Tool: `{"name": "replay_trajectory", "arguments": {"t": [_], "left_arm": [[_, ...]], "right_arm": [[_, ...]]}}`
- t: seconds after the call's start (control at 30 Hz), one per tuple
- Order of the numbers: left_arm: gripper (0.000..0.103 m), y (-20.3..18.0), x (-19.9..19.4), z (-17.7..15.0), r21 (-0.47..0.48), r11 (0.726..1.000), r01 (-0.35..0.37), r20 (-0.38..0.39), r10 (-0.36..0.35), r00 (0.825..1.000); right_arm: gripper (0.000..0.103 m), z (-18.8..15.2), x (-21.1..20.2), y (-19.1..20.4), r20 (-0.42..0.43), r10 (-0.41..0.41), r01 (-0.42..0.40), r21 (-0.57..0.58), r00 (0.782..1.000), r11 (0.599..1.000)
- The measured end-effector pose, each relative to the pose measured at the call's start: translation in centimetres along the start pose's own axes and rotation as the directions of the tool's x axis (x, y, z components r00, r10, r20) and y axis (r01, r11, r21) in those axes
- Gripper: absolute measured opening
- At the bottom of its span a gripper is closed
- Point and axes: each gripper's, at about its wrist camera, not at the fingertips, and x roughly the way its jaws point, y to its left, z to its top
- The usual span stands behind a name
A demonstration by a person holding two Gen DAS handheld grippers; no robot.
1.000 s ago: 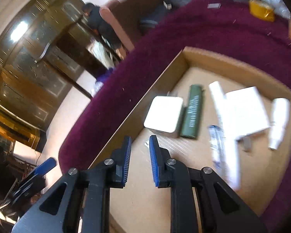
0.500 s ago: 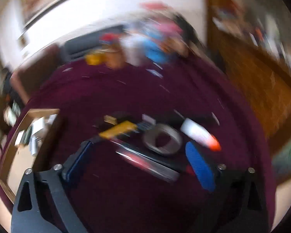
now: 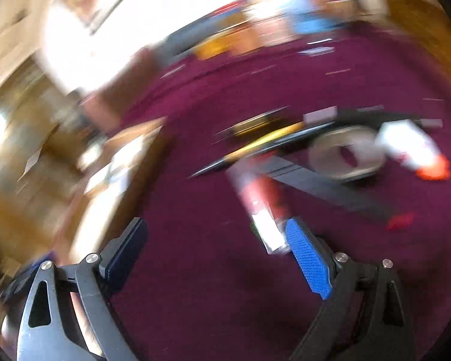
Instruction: Organize rigid objects
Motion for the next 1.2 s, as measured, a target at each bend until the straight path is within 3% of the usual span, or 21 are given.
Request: {"name": "replay_trajectory", "arguments": {"t": [0.07, 0.17, 0.23, 0.3, 0.4, 0.47, 0.57, 0.63, 0.8, 0.83, 0.93, 1.0, 1.07, 1.13, 1.2], "left_arm": [[0.067, -0.1, 0.1, 0.0, -0.003, 1.0, -0.007, -0.002, 0.007, 1.0], [0.067, -0.5, 0.6, 0.0, 0.008, 1.0, -0.005, -0.013, 0.005, 1.0], [0.067, -0.9, 1.1, 0.0, 0.015, 1.0, 0.008, -0.024, -0.008, 1.0], [0.067, -1.3, 1.6, -0.2, 0.023, 1.0, 0.018, -0.038, -0.017, 0.999], [0.067, -1.7, 2.0, -0.5, 0.029, 0.999, 0.03, -0.053, -0.028, 0.998], [0.067, -1.8, 2.2, -0.6, 0.028, 0.999, 0.032, -0.058, -0.03, 0.998], [0.067, -1.9, 2.3, -0.6, 0.028, 0.999, 0.029, -0.061, -0.028, 0.998], [0.067, -1.9, 2.1, -0.6, 0.031, 0.999, 0.022, -0.057, -0.02, 0.998], [0.067, -1.5, 2.2, -0.4, 0.019, 1.0, 0.017, -0.056, -0.016, 0.998], [0.067, -1.5, 2.3, -0.4, 0.02, 1.0, 0.018, -0.058, -0.017, 0.998], [0.067, -1.6, 2.7, -0.5, 0.027, 0.999, 0.025, -0.069, -0.023, 0.997], [0.067, -2.1, 2.9, -0.6, 0.04, 0.999, 0.03, -0.076, -0.027, 0.997], [0.067, -2.4, 3.0, -0.6, 0.052, 0.998, 0.029, -0.079, -0.025, 0.997], [0.067, -2.7, 3.0, -0.6, 0.062, 0.998, 0.025, -0.081, -0.02, 0.997], [0.067, -3.2, 3.3, -0.3, 0.071, 0.997, 0.022, -0.09, -0.015, 0.996]], "right_arm": [[0.094, -0.8, -0.4, 2.0, -0.004, 0.03, -0.031, -0.078, 1.0, 0.997], [0.094, -0.7, -2.7, 1.6, 0.088, -0.078, 0.084, -0.065, 0.993, 0.994], [0.094, -0.5, -3.8, 0.2, 0.122, -0.221, 0.226, -0.025, 0.968, 0.974], [0.094, -0.3, -4.4, -1.6, 0.124, -0.355, 0.356, 0.015, 0.927, 0.934], [0.094, 1.0, -4.3, -4.8, 0.109, -0.457, 0.453, 0.061, 0.883, 0.889], [0.094, 1.3, -3.9, -6.5, 0.081, -0.484, 0.476, 0.095, 0.872, 0.874], [0.091, 1.5, -3.0, -6.9, 0.061, -0.479, 0.472, 0.104, 0.876, 0.876], [0.074, 1.5, -2.0, -6.6, -0.002, -0.355, 0.352, 0.124, 0.935, 0.928], [0.073, 1.2, -0.1, -4.0, -0.07, -0.282, 0.284, 0.024, 0.957, 0.959], [0.073, 1.2, -0.2, -3.7, -0.061, -0.306, 0.307, 0.009, 0.95, 0.952], [0.07, 1.3, 0.1, -3.0, -0.024, -0.463, 0.461, -0.062, 0.886, 0.885], [0.037, 1.4, 1.0, -3.0, -0.036, -0.542, 0.537, -0.089, 0.84, 0.839], [0.025, 1.5, 1.6, -2.7, -0.009, -0.624, 0.619, -0.116, 0.781, 0.776], [0.025, 1.7, 2.0, -2.4, 0.002, -0.648, 0.644, -0.109, 0.762, 0.757], [0.025, 2.1, 2.2, -2.6, 0.017, -0.643, 0.642, -0.085, 0.766, 0.762]]}}
